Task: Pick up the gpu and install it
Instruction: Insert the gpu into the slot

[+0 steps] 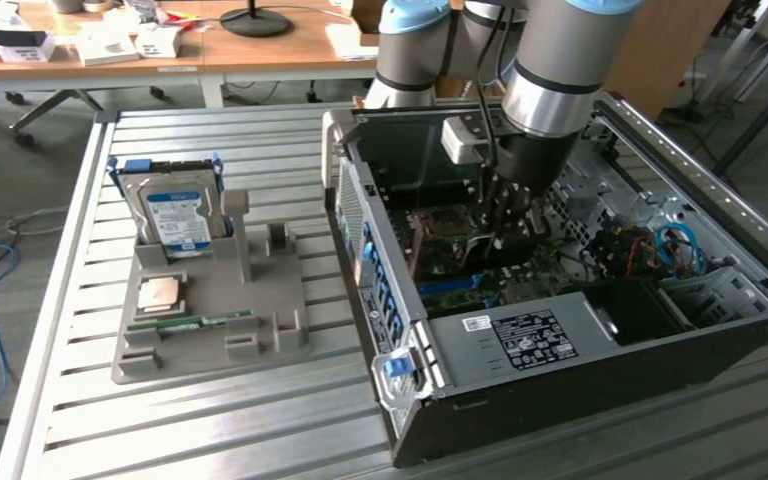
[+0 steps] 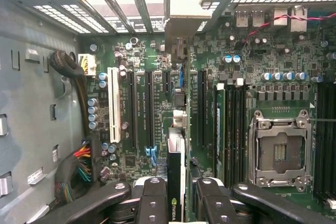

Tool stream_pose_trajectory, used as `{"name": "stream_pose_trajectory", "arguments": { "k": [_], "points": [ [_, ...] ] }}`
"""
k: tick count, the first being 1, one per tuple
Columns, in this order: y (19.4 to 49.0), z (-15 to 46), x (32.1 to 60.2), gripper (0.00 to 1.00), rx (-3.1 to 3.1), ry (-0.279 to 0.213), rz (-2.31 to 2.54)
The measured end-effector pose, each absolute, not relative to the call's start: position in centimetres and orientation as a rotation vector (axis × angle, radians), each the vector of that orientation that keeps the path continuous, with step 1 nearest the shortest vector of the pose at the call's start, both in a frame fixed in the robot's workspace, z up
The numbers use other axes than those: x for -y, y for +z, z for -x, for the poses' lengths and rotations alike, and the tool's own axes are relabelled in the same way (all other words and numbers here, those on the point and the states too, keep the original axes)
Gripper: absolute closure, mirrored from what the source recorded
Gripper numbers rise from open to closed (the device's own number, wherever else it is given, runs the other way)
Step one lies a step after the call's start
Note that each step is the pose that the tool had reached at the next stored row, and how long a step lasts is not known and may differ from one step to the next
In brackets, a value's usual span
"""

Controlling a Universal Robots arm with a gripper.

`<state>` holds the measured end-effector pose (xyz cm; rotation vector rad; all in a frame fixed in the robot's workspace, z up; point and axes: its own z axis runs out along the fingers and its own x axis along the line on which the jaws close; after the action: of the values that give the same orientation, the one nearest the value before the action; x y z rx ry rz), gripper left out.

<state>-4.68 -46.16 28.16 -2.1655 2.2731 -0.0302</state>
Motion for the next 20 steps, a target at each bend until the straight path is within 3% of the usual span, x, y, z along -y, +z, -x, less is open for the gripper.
{"name": "stream_pose_trajectory", "arguments": {
  "k": [20],
  "points": [
    [27.58, 5.25, 46.16, 0.74, -2.273, -0.030, 2.165]
  ]
}}
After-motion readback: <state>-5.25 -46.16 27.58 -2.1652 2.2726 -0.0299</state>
